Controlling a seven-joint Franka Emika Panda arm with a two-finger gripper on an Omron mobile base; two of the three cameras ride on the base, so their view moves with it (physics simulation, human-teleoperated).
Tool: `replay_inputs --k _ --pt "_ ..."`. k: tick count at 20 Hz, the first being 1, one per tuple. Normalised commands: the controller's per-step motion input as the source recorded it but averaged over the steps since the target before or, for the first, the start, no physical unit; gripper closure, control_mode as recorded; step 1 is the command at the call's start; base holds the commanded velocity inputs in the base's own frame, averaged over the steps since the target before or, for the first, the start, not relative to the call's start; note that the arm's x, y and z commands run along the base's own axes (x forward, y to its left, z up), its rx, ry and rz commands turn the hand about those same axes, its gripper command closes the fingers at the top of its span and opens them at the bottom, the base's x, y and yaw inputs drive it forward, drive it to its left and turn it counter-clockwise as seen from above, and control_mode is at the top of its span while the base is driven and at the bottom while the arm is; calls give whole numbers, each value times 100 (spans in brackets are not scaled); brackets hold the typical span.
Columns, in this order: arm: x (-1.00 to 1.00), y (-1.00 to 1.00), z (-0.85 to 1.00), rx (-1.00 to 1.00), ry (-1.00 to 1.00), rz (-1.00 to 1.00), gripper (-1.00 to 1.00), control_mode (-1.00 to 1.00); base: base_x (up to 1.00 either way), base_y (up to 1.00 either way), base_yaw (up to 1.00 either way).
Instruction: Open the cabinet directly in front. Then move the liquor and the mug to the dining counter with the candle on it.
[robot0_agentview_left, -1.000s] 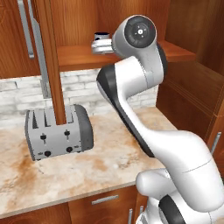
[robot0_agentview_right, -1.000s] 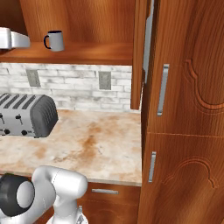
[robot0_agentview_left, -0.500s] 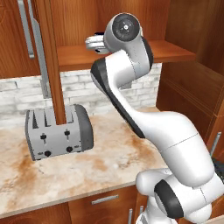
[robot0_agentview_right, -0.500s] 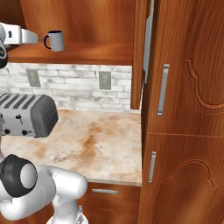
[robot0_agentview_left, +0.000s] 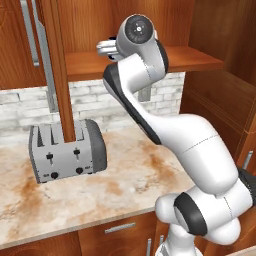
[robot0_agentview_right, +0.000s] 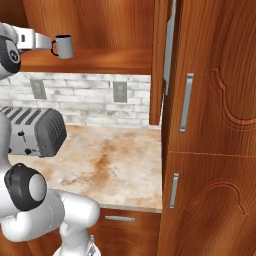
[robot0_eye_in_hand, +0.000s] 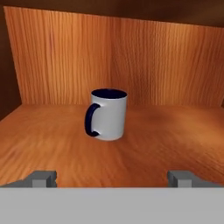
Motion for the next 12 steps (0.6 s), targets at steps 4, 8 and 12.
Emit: replay_inputs --k 4,8,12 --pt "46 0 -10 0 0 0 -100 -100 0 0 0" --pt "33 3 -5 0 0 0 -100 -100 0 0 0" --pt "19 13 0 0 0 0 -100 -100 0 0 0"
